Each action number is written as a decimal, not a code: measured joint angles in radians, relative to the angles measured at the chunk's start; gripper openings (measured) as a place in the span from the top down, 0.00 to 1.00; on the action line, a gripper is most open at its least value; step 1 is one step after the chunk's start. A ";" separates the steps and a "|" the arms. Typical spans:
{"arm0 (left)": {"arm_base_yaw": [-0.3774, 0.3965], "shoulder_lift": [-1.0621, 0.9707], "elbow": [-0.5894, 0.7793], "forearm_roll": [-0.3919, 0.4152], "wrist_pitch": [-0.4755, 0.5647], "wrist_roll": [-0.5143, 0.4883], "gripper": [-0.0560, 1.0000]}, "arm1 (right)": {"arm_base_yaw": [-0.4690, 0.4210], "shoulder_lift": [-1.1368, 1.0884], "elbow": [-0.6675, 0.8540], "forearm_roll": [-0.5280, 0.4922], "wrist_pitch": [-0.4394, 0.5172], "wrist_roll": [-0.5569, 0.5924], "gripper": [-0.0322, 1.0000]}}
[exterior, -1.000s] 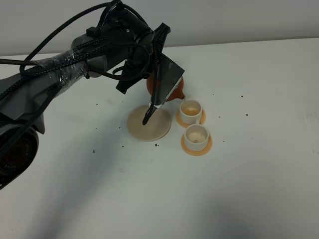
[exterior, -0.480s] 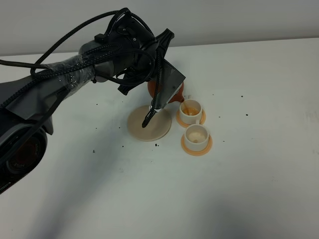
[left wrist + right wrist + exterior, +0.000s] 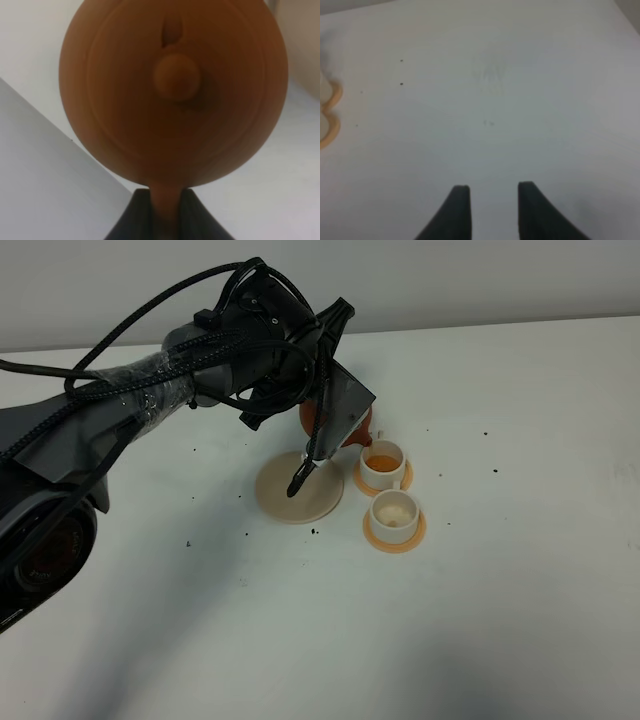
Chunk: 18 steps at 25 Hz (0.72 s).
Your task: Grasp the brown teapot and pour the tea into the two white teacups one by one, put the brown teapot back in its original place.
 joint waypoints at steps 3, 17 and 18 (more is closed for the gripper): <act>-0.001 0.000 0.000 0.013 -0.003 0.000 0.83 | 0.000 0.000 0.000 0.000 0.000 0.000 0.73; -0.010 0.000 0.000 0.048 -0.023 0.020 0.83 | 0.000 0.000 0.000 0.000 0.000 0.000 0.73; -0.010 0.000 0.000 0.050 -0.023 0.022 0.83 | 0.000 0.000 0.000 0.000 0.000 0.000 0.73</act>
